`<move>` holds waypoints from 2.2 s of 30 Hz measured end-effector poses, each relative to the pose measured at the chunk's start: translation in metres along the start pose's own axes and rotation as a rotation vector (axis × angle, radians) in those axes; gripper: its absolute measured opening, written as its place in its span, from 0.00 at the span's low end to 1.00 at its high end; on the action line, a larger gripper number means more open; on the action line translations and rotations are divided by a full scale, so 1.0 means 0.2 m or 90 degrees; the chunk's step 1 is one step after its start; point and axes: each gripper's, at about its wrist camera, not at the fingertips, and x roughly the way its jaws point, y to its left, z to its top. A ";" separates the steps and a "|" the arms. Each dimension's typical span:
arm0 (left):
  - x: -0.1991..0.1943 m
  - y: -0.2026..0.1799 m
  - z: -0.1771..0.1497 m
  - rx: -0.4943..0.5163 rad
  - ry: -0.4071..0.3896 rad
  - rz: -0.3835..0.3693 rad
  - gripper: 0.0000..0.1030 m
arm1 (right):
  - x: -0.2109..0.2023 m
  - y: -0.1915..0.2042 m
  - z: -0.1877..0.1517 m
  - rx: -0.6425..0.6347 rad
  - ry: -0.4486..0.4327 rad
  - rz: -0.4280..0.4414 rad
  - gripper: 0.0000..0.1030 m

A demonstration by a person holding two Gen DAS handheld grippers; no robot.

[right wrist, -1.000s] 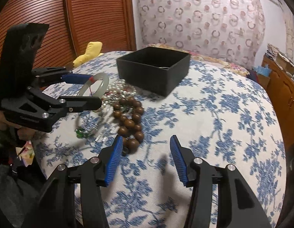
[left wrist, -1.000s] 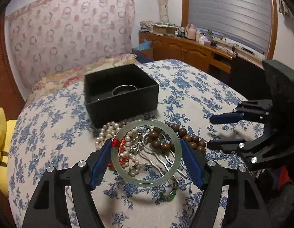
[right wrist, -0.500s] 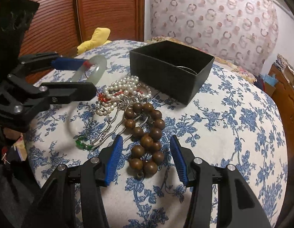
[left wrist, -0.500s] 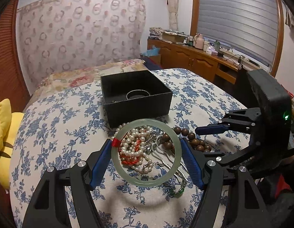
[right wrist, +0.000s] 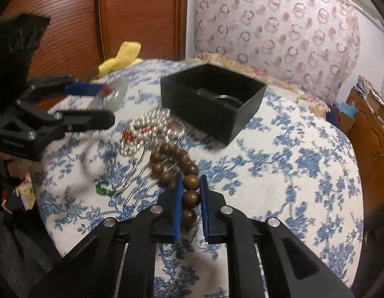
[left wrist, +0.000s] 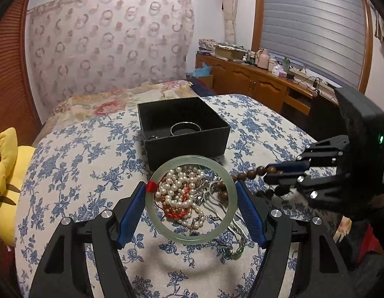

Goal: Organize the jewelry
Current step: 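Grasp the jade bangle with the left tool while the right tool grasps the wooden bead bracelet, then lower the jade bangle into the box with the left tool while the right drops the bracelet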

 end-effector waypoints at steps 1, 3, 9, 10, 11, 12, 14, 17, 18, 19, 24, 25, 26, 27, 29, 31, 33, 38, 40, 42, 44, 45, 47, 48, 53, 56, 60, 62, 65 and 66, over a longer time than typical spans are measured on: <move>0.00 0.00 0.00 -0.001 -0.003 0.001 0.67 | -0.02 -0.01 0.01 0.002 -0.009 -0.002 0.14; -0.01 0.01 0.02 -0.003 -0.007 0.003 0.67 | -0.07 -0.03 0.04 0.004 -0.031 0.001 0.14; -0.03 0.02 0.06 -0.003 -0.024 0.008 0.67 | -0.17 -0.05 0.15 -0.008 -0.072 -0.003 0.14; -0.03 0.02 0.07 -0.003 -0.026 0.009 0.67 | -0.19 -0.06 0.18 -0.013 -0.080 -0.008 0.14; -0.03 0.03 0.08 -0.004 -0.029 0.011 0.67 | -0.20 -0.06 0.20 -0.015 -0.084 -0.011 0.14; -0.03 0.03 0.10 -0.005 -0.031 0.011 0.67 | -0.21 -0.08 0.23 -0.017 -0.090 -0.014 0.14; -0.02 0.04 0.12 -0.006 -0.032 0.014 0.67 | -0.22 -0.10 0.27 -0.017 -0.101 -0.016 0.14; -0.01 0.05 0.14 -0.007 -0.038 0.018 0.67 | -0.23 -0.15 0.36 -0.012 -0.118 -0.015 0.14; -0.01 0.05 0.15 -0.007 -0.040 0.018 0.67 | -0.24 -0.16 0.39 -0.011 -0.124 -0.012 0.14; 0.00 0.06 0.16 -0.007 -0.041 0.019 0.67 | -0.24 -0.17 0.42 -0.011 -0.129 -0.011 0.14; 0.03 0.09 0.19 -0.009 -0.040 0.025 0.67 | -0.22 -0.19 0.57 -0.025 -0.148 -0.014 0.14; 0.04 0.10 0.19 -0.009 -0.040 0.026 0.67 | -0.21 -0.19 0.60 -0.029 -0.149 -0.015 0.14; 0.04 0.10 0.19 -0.010 -0.040 0.027 0.67 | -0.19 -0.19 0.63 -0.034 -0.149 -0.018 0.14; 0.04 0.11 0.20 -0.011 -0.040 0.027 0.67 | -0.18 -0.19 0.64 -0.036 -0.149 -0.020 0.14; 0.05 0.12 0.20 -0.015 -0.041 0.027 0.67 | -0.13 -0.20 0.69 -0.042 -0.142 -0.021 0.14; 0.05 0.14 0.20 -0.018 -0.040 0.029 0.67 | -0.06 -0.20 0.74 -0.045 -0.134 -0.018 0.14; 0.05 0.15 0.19 -0.021 -0.041 0.032 0.67 | 0.01 -0.19 0.77 -0.046 -0.124 -0.012 0.14; 0.06 0.21 0.20 -0.030 -0.041 0.036 0.67 | 0.23 -0.14 0.85 -0.057 -0.087 -0.006 0.14; 0.06 0.22 0.20 -0.032 -0.040 0.038 0.67 | 0.31 -0.13 0.88 -0.056 -0.073 -0.003 0.14; 0.07 0.24 0.21 -0.033 -0.040 0.039 0.67 | 0.38 -0.13 0.89 -0.046 -0.057 0.003 0.15; 0.08 0.25 0.23 -0.035 -0.039 0.039 0.67 | 0.42 -0.14 0.90 -0.033 -0.051 0.007 0.15; 0.09 0.25 0.23 -0.035 -0.039 0.038 0.67 | 0.44 -0.15 0.91 -0.026 -0.048 0.010 0.21; 0.10 0.26 0.25 -0.033 -0.038 0.040 0.67 | 0.44 -0.17 0.92 -0.016 -0.051 0.009 0.31; 0.12 0.26 0.27 -0.032 -0.038 0.040 0.67 | 0.44 -0.18 0.92 -0.013 -0.053 0.010 0.31; 0.19 0.25 0.33 -0.030 -0.031 0.033 0.67 | 0.36 -0.27 0.87 0.012 -0.061 -0.001 0.33; 0.25 0.25 0.38 -0.027 -0.027 0.032 0.67 | 0.32 -0.34 0.80 0.028 -0.057 -0.015 0.33; 0.33 0.23 0.44 -0.027 -0.017 0.022 0.67 | 0.25 -0.43 0.70 0.046 -0.056 -0.027 0.33; 0.39 0.22 0.46 -0.025 -0.008 0.019 0.67 | 0.23 -0.47 0.65 0.054 -0.054 -0.034 0.33; 0.46 0.20 0.48 -0.019 0.008 0.020 0.67 | 0.19 -0.52 0.58 0.065 -0.056 -0.043 0.33; 0.48 0.19 0.48 -0.017 0.013 0.020 0.67 | 0.18 -0.52 0.56 0.067 -0.057 -0.044 0.33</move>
